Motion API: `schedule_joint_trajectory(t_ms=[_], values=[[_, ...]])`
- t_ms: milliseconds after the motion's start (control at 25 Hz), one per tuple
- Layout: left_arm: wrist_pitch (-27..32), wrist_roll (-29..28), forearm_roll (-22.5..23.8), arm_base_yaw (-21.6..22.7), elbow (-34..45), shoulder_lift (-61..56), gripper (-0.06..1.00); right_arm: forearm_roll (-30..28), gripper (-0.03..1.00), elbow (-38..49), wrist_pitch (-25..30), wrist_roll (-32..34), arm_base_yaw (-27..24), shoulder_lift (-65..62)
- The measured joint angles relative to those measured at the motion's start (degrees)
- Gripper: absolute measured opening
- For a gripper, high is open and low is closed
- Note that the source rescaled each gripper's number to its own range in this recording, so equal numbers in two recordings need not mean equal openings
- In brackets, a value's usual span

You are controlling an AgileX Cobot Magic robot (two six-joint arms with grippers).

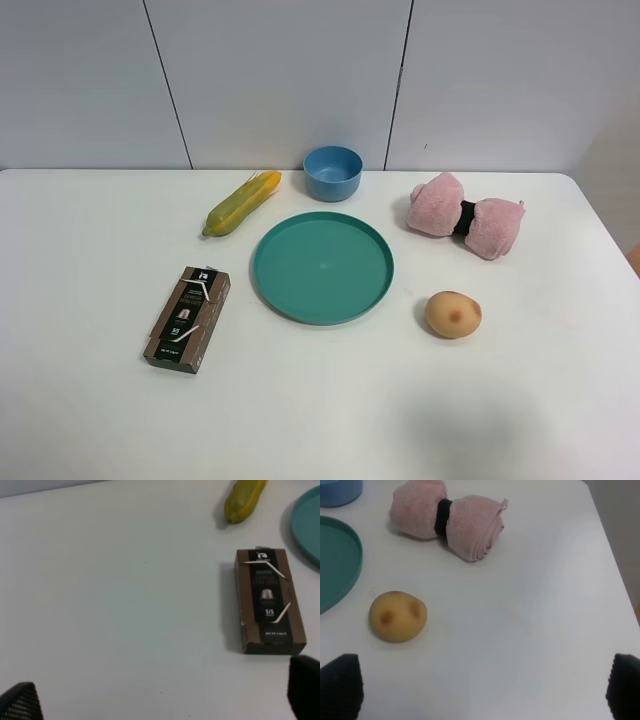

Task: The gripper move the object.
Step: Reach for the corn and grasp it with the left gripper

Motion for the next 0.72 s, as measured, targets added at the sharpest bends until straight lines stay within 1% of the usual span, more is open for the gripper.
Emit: schedule_joint_trajectory(t_ms=[720], values=[[0.00,0.00,0.00,-0.04,0.00,0.00,1.00,0.00,1.00,0.00,0.00,0.00,0.00,0.00]])
